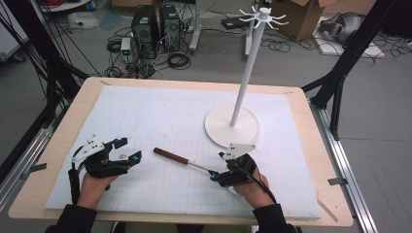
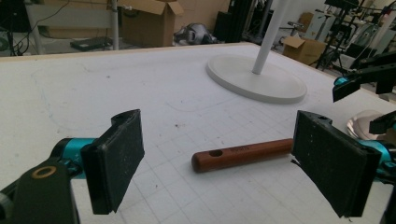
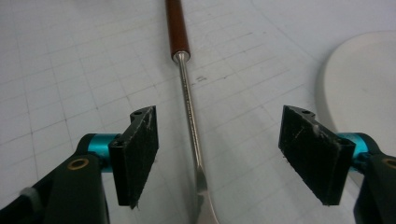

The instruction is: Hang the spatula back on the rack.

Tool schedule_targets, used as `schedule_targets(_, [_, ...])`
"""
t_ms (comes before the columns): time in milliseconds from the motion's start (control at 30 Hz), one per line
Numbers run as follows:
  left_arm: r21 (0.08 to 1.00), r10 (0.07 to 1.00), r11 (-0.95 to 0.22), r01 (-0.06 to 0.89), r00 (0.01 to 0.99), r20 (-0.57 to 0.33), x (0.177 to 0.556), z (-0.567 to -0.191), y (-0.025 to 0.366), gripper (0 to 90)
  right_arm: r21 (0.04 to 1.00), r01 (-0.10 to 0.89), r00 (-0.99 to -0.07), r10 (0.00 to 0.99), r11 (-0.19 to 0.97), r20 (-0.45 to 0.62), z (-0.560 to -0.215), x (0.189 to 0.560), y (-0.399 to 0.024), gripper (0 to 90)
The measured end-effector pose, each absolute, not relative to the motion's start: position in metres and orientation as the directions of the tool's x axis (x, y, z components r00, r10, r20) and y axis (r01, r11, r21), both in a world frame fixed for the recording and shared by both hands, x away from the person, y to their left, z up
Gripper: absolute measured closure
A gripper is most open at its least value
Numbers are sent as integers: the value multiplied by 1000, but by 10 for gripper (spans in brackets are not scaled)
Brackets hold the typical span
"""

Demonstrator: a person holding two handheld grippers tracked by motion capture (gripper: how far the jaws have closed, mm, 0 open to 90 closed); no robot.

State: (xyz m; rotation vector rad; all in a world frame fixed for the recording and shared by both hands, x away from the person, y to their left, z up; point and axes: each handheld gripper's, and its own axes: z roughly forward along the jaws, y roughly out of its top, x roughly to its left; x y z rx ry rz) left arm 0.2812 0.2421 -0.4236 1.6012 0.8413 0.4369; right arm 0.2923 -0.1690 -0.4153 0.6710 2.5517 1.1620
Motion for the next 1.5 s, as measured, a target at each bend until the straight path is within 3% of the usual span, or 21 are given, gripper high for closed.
schedule_targets(200, [957, 715, -33, 287, 676, -178, 281, -427, 233, 177, 703, 312, -882, 469, 639, -35, -423, 302, -156, 368])
schedule_targets(467, [950, 701, -46, 308, 688, -189, 284, -430, 223, 183, 636, 300, -911, 412, 711, -30, -428, 311, -141, 535])
schedule_targets(933, [940, 692, -63, 336, 693, -201, 286, -433, 216, 195, 554, 381, -900, 434, 740, 39, -427, 320, -133, 828])
schedule_targets(1167, [932, 682, -56, 359, 695, -227, 287, -433, 211, 211, 543, 364, -905, 426, 757, 13, -426, 318, -130, 846])
schedule_targets(1500, [923, 658, -34, 383, 704, -267, 294, -420, 202, 254, 652, 386, -886, 459, 652, 65, -420, 311, -144, 847])
